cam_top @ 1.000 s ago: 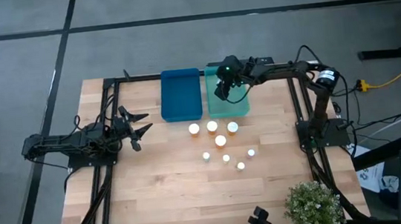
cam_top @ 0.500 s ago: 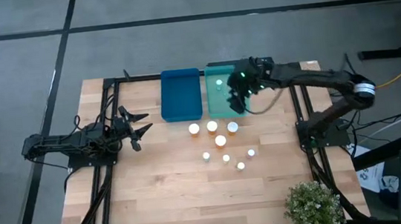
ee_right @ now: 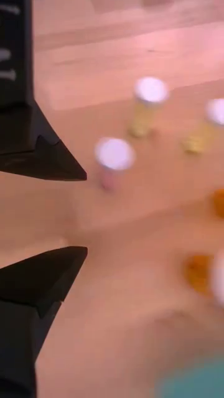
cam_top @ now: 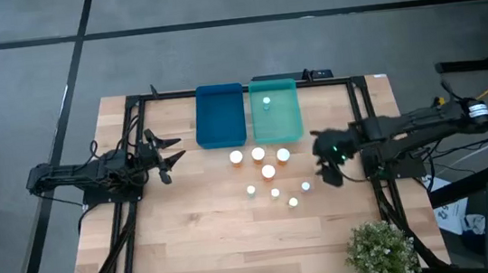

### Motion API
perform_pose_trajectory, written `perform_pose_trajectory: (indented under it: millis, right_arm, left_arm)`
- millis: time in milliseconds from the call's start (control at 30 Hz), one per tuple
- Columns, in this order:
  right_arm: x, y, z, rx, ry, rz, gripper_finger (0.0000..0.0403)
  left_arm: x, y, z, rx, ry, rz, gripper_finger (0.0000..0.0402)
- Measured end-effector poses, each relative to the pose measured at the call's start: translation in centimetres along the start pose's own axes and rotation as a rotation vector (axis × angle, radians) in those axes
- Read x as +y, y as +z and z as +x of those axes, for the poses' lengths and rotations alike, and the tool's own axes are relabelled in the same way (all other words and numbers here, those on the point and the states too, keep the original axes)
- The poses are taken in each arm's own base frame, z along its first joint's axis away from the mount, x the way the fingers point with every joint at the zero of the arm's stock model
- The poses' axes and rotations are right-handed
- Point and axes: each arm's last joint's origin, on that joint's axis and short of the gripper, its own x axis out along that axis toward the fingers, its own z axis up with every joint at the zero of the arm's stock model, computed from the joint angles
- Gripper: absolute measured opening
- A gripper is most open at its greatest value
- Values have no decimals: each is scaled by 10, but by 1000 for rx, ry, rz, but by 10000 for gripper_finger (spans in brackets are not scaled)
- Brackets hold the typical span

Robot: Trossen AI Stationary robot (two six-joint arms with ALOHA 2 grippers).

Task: Pick and place medicine bottles into bin by pill shape (circle, oval)
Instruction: Put the pink tablet bottle into the light blue bin

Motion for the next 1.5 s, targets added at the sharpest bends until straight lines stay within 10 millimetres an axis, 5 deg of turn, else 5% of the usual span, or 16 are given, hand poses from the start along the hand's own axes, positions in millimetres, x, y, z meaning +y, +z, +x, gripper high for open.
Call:
perform_pose_trajectory:
  millis: [267,467,700,1500]
  right_arm:
    - [12,-35,24,37,81,-75,184]
    - [15,-43,40,-74,164,-261,184]
    - [12,-40,42,-176,38,-304,184]
    - [23,-22,70,-281,64,-458,184]
  left_arm:
    - [0,0,0,0,0,0,195]
    - [0,0,0,0,0,0,195]
    - [0,0,0,0,0,0,195]
    - [0,0,0,0,0,1,195]
